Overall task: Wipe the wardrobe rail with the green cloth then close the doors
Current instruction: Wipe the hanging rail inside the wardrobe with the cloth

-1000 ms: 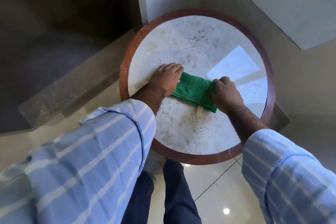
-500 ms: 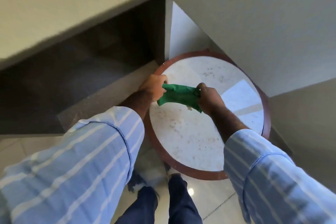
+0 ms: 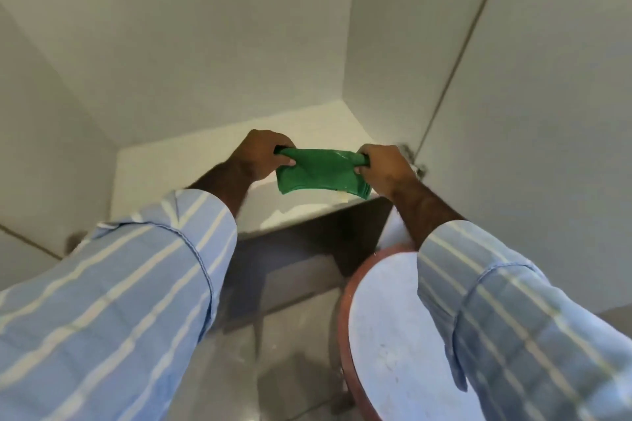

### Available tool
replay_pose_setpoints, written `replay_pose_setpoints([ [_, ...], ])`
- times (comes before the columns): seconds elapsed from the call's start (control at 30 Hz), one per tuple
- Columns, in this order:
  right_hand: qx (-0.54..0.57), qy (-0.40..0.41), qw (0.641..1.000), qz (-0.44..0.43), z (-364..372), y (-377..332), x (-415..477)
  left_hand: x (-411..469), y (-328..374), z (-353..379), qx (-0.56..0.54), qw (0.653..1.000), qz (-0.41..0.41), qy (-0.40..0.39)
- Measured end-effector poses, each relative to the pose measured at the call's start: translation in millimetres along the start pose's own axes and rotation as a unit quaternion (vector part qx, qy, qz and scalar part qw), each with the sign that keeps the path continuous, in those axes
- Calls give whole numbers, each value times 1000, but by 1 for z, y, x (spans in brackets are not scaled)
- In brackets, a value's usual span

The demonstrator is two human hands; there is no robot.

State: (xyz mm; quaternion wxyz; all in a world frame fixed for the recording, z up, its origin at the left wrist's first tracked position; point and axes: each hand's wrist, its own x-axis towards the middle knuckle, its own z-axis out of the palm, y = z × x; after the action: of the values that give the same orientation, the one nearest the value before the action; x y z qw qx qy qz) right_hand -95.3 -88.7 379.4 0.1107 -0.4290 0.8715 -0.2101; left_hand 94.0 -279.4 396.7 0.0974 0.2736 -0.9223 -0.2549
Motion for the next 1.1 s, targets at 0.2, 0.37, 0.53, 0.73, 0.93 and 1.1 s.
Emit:
replay_pose_setpoints([
  [0.2,56,82,992,-76,-86,-124,42,-9,5,-154,-36,989,-8,143],
  [0.37,126,154,969,-148,-157,-229,71,-17,16,-275,-123,954,1,272],
  [0.53,165,212,934,-235,-239,-332,97,-16,30,-396,-241,899,43,363],
  [0.73,224,318,852,-352,-337,-428,115,-11,68,-529,-250,840,126,465],
  [0.93,206,471,734,-445,-422,-502,128,-9,110,-638,-215,765,201,573],
  [1.1,176,531,683,-470,-477,-551,139,-10,147,-710,-146,712,232,647],
])
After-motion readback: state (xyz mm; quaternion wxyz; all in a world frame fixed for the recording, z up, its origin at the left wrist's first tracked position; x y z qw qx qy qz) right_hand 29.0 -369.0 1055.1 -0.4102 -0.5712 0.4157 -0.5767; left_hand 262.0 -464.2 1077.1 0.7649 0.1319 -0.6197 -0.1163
